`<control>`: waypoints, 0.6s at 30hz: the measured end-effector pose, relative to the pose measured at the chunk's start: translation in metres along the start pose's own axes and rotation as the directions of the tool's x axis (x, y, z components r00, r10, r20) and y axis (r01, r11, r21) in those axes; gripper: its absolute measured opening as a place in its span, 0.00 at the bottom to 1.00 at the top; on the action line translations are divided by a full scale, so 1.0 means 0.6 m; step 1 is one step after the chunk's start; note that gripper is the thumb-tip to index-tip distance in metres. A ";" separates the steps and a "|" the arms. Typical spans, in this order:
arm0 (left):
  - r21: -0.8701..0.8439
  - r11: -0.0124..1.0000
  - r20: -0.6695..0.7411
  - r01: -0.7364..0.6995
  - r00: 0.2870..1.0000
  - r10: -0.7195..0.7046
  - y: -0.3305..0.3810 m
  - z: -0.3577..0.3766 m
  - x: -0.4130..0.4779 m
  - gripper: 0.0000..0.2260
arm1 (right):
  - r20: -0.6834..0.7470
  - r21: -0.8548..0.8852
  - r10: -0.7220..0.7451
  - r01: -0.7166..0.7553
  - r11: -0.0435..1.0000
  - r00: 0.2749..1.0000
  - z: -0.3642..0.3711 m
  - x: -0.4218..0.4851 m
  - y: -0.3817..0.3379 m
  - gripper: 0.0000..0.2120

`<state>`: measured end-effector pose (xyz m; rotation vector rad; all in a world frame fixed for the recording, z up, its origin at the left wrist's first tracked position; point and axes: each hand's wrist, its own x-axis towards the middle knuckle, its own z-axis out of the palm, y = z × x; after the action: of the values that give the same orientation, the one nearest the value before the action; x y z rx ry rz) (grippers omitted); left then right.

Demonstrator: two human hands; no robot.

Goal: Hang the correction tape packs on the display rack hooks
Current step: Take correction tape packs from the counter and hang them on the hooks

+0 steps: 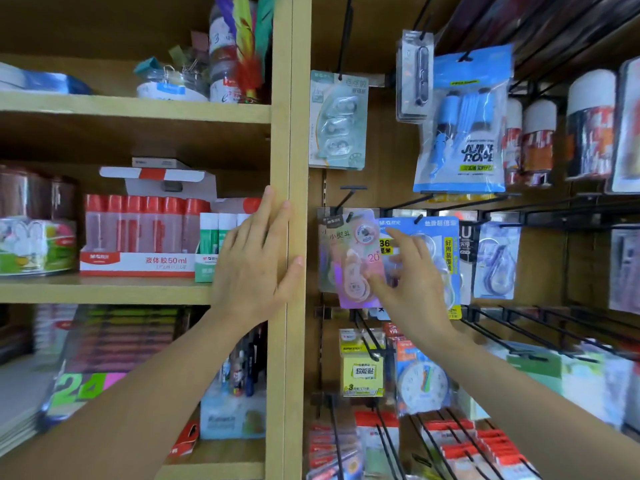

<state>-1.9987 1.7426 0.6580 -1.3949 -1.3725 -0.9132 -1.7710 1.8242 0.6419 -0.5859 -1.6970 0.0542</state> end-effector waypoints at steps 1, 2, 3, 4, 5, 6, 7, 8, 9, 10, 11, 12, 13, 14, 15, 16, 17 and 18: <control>0.002 1.000 0.000 -0.002 1.000 0.002 -0.001 0.001 0.000 0.33 | 0.006 -0.105 -0.126 0.126 0.986 0.992 -0.001 0.000 -0.001 0.28; 0.004 1.000 -0.001 -0.005 1.000 0.005 -0.002 0.002 -0.001 0.33 | 0.048 -0.241 -0.233 0.238 0.941 0.971 -0.001 0.002 0.003 0.28; 0.006 1.000 -0.005 -0.008 1.000 0.008 -0.003 0.003 -0.001 0.33 | 0.119 -0.376 -0.316 0.337 0.863 0.941 0.002 0.005 0.006 0.29; 0.010 1.000 -0.009 -0.014 1.000 0.014 -0.004 0.005 -0.001 0.33 | 0.207 -0.481 -0.362 0.417 0.771 0.909 0.005 0.008 0.011 0.30; 0.015 1.000 -0.012 -0.024 1.000 0.024 -0.005 0.007 -0.002 0.33 | 0.290 -0.547 -0.378 0.476 0.689 0.879 0.010 0.010 0.014 0.30; 0.019 0.999 -0.016 -0.033 0.999 0.033 -0.006 0.008 -0.002 0.33 | 0.359 -0.579 -0.371 0.516 0.631 0.856 0.016 0.012 0.018 0.30; 0.021 0.999 -0.020 -0.038 0.999 0.039 -0.006 0.009 -0.002 0.34 | 0.413 -0.600 -0.349 0.540 0.591 0.841 0.022 0.016 0.021 0.30; 0.020 0.999 -0.025 -0.041 0.999 0.041 -0.006 0.010 -0.002 0.34 | 0.456 -0.616 -0.321 0.555 0.559 0.830 0.029 0.021 0.025 0.30; 0.017 0.999 -0.030 -0.043 0.999 0.043 -0.006 0.009 -0.002 0.34 | 0.491 -0.632 -0.289 0.564 0.532 0.822 0.036 0.025 0.027 0.31; 0.013 0.999 -0.036 -0.046 0.998 0.047 -0.005 0.009 -0.003 0.34 | 0.516 -0.649 -0.256 0.568 0.507 0.818 0.042 0.030 0.027 0.31; 0.009 0.999 -0.040 -0.049 0.998 0.049 -0.005 0.009 -0.003 0.33 | 0.538 -0.668 -0.220 0.571 0.476 0.814 0.048 0.036 0.027 0.32; 0.006 0.999 -0.044 -0.050 0.998 0.050 -0.005 0.009 -0.003 0.33 | 0.566 -0.687 -0.176 0.579 0.440 0.805 0.054 0.044 0.026 0.32; 0.004 0.999 -0.046 -0.049 0.998 0.049 -0.004 0.009 -0.003 0.33 | 0.592 -0.704 -0.123 0.585 0.404 0.797 0.063 0.053 0.025 0.33; 0.003 0.999 -0.047 -0.049 0.998 0.049 -0.004 0.009 -0.003 0.33 | 0.605 -0.721 -0.070 0.583 0.373 0.793 0.072 0.061 0.024 0.33; 0.002 0.999 -0.047 -0.048 0.998 0.048 -0.004 0.009 -0.003 0.33 | 0.605 -0.740 -0.030 0.575 0.348 0.796 0.082 0.068 0.021 0.33; 0.000 0.999 -0.046 -0.047 0.998 0.047 -0.004 0.009 -0.003 0.33 | 0.600 -0.757 0.005 0.566 0.326 0.800 0.093 0.076 0.018 0.33; -0.003 0.999 -0.045 -0.046 0.998 0.046 -0.005 0.008 -0.002 0.33 | 0.598 -0.769 0.035 0.561 0.306 0.801 0.102 0.083 0.015 0.33; -0.009 0.999 -0.043 -0.046 0.998 0.046 -0.005 0.006 -0.002 0.33 | 0.601 -0.776 0.070 0.560 0.291 0.796 0.109 0.089 0.015 0.33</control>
<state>-2.0021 1.7458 0.6561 -1.4013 -1.3005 -0.9158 -1.8337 1.8721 0.6731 -1.2336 -2.2849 -1.2722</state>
